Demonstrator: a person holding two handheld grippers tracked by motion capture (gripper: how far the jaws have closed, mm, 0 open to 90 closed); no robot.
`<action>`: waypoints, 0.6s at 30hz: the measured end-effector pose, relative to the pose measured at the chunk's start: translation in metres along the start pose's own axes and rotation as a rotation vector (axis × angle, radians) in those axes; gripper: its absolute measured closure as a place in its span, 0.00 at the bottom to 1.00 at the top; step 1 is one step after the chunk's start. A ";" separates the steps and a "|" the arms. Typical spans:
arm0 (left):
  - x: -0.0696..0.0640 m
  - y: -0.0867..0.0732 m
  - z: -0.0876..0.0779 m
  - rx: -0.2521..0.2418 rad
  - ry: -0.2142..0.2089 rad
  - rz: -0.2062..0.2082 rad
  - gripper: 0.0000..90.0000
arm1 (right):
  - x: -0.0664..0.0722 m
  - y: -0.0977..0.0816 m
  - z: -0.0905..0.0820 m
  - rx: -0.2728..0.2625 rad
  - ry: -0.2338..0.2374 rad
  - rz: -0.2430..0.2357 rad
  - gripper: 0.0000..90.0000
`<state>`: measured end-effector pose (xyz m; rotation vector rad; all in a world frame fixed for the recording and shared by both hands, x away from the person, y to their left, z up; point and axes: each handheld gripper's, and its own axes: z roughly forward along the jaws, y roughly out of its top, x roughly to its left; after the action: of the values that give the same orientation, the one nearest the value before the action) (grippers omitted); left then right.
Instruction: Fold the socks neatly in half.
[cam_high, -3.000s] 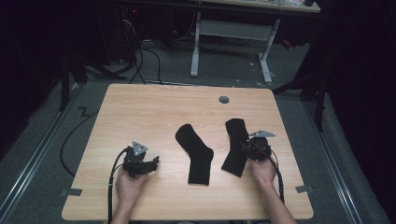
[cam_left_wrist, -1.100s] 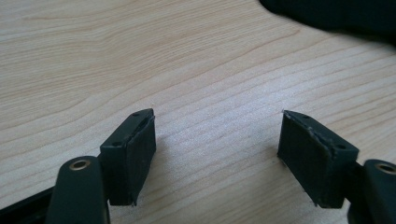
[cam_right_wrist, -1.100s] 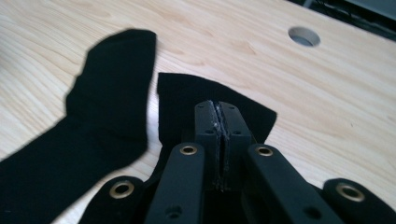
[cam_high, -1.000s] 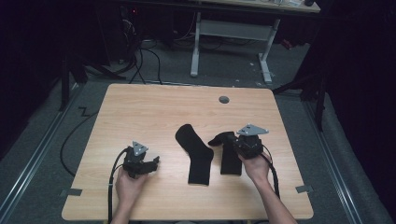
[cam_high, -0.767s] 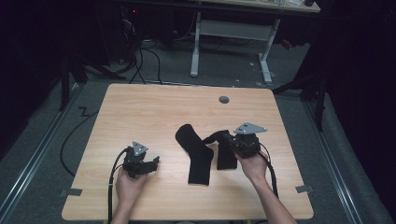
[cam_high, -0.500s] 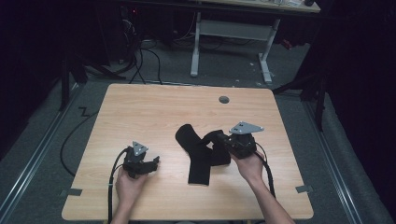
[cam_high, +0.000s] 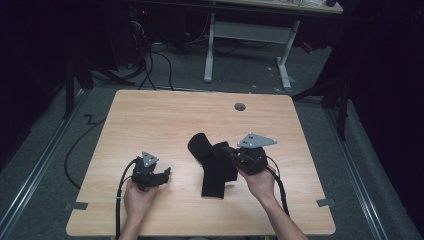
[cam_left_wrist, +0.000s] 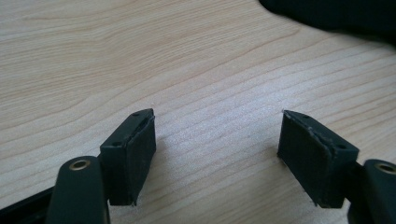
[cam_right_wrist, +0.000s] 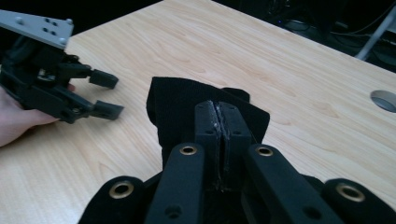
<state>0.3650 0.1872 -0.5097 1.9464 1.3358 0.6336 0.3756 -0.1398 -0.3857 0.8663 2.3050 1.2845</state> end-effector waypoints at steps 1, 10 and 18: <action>0.000 0.000 0.000 0.000 0.000 0.000 0.31 | 0.002 0.000 0.000 0.000 0.006 -0.001 0.98; -0.001 0.000 0.000 0.002 -0.011 0.010 0.31 | 0.023 -0.006 0.002 0.006 0.033 -0.010 0.98; 0.001 0.001 0.001 -0.004 -0.019 -0.007 0.32 | 0.031 -0.011 0.019 0.030 0.041 0.001 0.97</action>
<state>0.3660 0.1875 -0.5095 1.9389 1.3282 0.6132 0.3595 -0.1115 -0.4056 0.8588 2.3615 1.2834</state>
